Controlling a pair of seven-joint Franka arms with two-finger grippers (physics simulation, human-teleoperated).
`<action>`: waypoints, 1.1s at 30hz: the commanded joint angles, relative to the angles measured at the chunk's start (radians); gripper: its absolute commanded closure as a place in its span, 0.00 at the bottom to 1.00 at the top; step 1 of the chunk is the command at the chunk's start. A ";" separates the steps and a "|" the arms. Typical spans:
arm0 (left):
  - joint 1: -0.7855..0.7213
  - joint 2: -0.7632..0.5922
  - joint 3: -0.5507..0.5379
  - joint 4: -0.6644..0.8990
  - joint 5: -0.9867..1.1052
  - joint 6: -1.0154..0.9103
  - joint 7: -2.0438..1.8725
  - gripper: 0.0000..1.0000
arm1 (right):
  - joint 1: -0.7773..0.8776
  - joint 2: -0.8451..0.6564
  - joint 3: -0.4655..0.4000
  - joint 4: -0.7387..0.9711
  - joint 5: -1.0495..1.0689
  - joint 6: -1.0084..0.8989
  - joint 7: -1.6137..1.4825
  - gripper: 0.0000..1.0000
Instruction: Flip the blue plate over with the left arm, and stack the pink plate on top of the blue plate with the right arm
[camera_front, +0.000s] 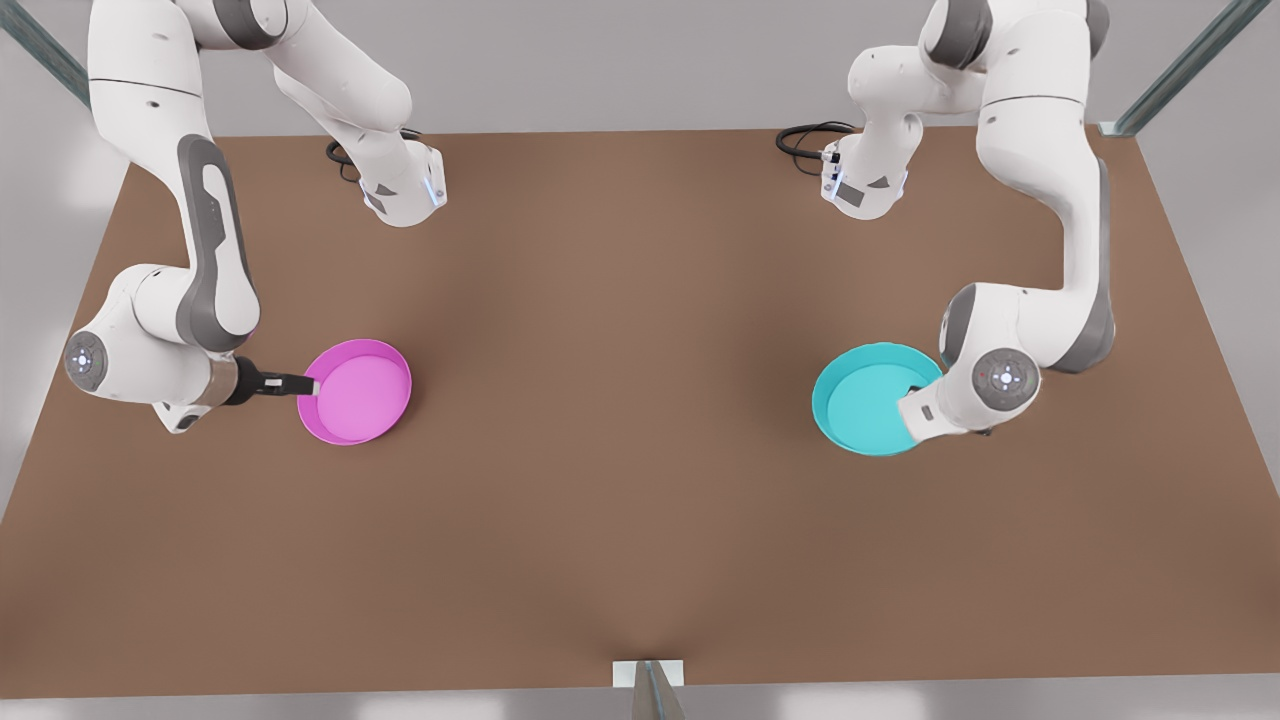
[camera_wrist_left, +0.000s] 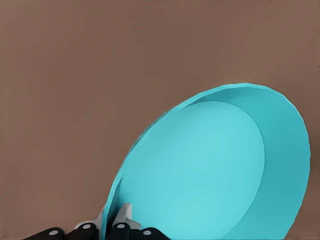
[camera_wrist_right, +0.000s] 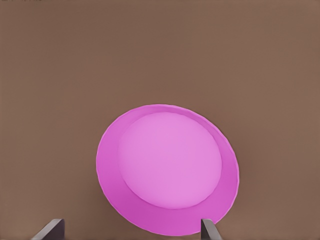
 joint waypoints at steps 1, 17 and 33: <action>-0.005 -0.002 0.001 0.000 -0.005 -0.007 0.000 0.79 | 0.001 0.000 0.000 0.000 0.000 0.000 0.000 0.00; -0.223 -0.017 -0.001 0.003 0.317 -0.157 -0.265 0.79 | 0.001 0.002 0.000 -0.026 0.000 0.038 0.000 0.00; -0.453 0.043 -0.012 0.011 0.526 -0.366 -0.540 0.79 | -0.057 0.084 -0.001 -0.115 -0.020 0.250 -0.121 0.00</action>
